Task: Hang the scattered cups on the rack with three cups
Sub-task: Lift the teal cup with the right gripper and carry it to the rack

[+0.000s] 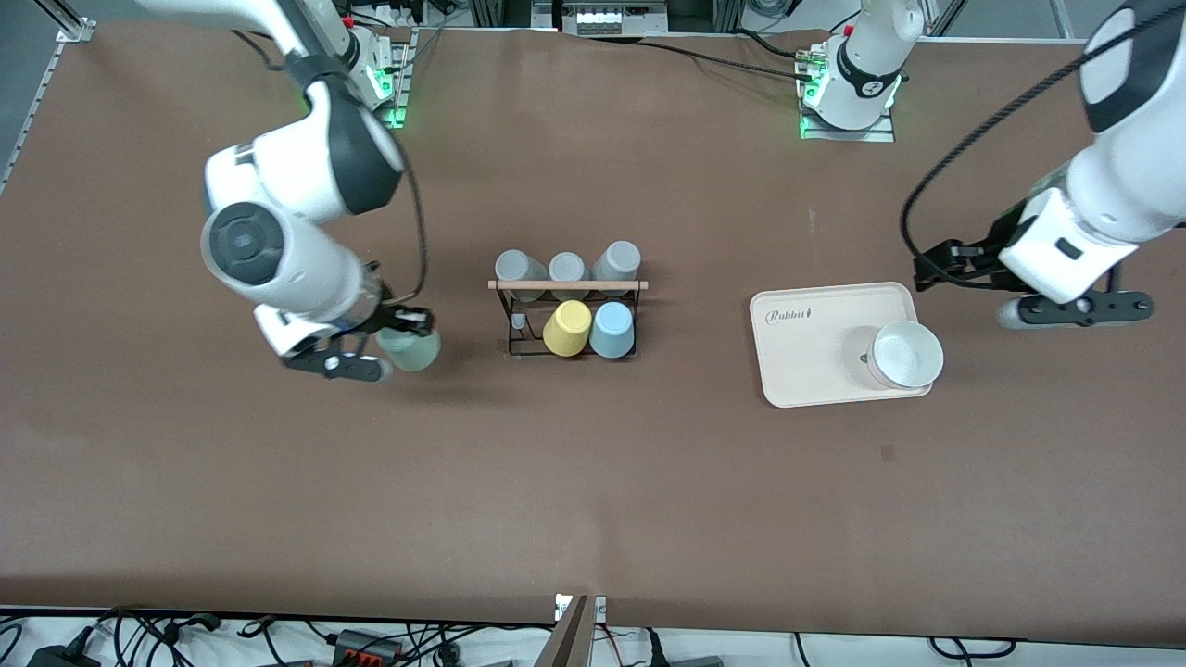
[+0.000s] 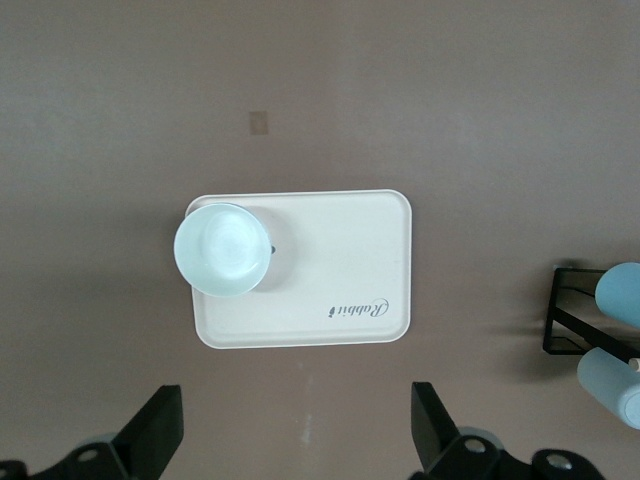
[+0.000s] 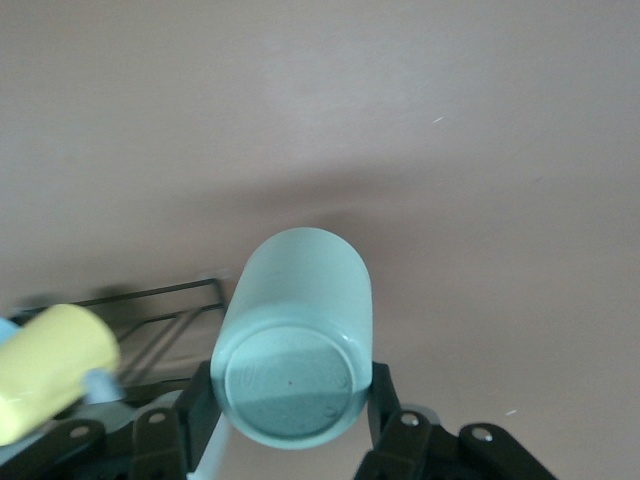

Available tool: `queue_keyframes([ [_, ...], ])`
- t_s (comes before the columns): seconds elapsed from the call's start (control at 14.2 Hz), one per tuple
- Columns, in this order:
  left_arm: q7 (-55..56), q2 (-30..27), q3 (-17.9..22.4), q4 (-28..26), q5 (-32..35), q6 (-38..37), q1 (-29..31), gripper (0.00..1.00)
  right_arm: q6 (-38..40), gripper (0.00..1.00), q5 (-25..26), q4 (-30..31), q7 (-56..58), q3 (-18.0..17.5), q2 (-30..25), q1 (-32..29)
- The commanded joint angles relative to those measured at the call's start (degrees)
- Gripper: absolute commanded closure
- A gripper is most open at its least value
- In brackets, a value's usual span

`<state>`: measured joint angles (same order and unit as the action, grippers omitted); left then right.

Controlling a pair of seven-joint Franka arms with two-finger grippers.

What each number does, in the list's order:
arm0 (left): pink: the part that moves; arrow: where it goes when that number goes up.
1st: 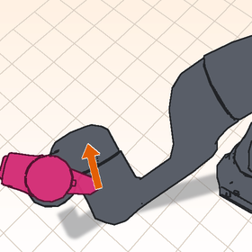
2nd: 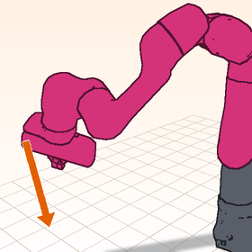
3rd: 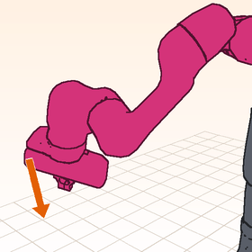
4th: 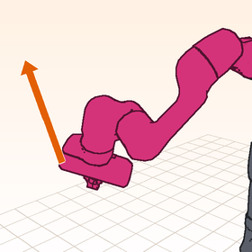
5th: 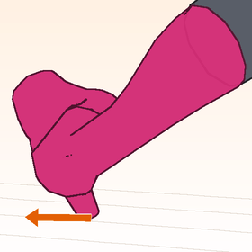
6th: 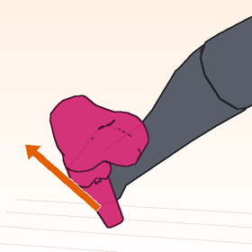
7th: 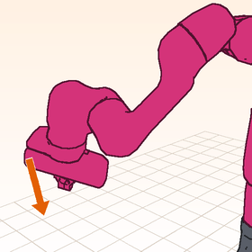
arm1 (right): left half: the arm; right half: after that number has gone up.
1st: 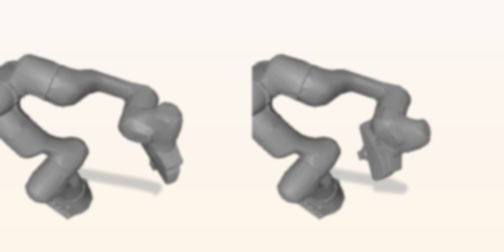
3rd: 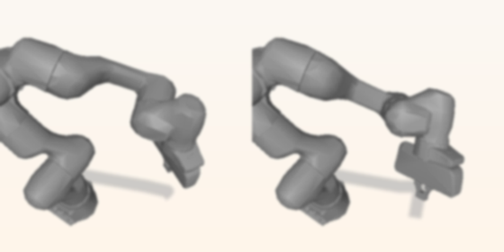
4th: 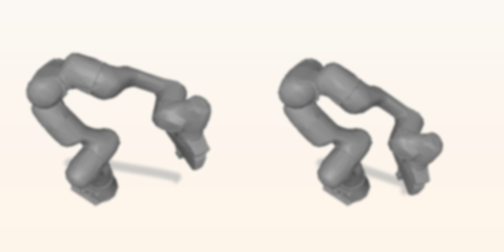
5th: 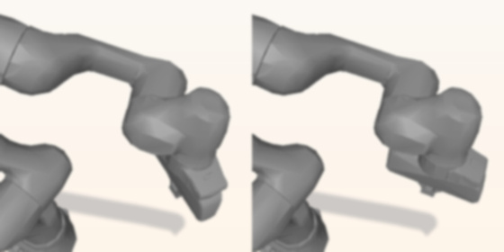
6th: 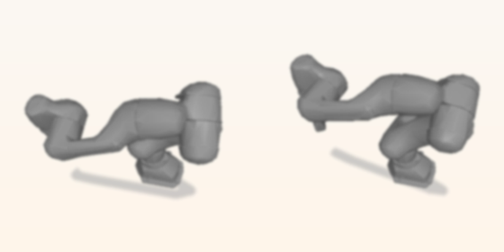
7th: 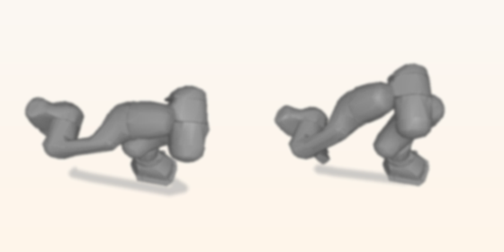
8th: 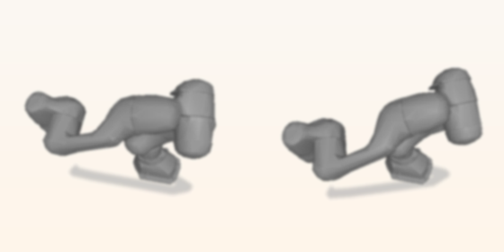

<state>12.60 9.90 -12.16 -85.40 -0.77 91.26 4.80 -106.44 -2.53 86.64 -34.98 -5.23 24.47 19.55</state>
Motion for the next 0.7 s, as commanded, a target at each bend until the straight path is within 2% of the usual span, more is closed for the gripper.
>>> queue_keyframes([
  [0.0,-1.4,0.1,-0.8,1.0,1.0,-1.3,1.3,0.0,1.5,0.61,-1.0,-3.5,-7.7,0.6,1.2,4.0],
  [0.28,-1.3,-0.1,-0.9,0.6,1.7,-1.4,1.4,0.0,1.0,0.61,-0.9,-6.7,-16.8,0.6,4.0,8.7],
  [0.63,-0.7,-0.2,-0.9,0.1,1.6,-1.6,1.6,0.0,0.8,0.61,-0.5,-7.9,-19.3,0.6,6.8,11.2],
])
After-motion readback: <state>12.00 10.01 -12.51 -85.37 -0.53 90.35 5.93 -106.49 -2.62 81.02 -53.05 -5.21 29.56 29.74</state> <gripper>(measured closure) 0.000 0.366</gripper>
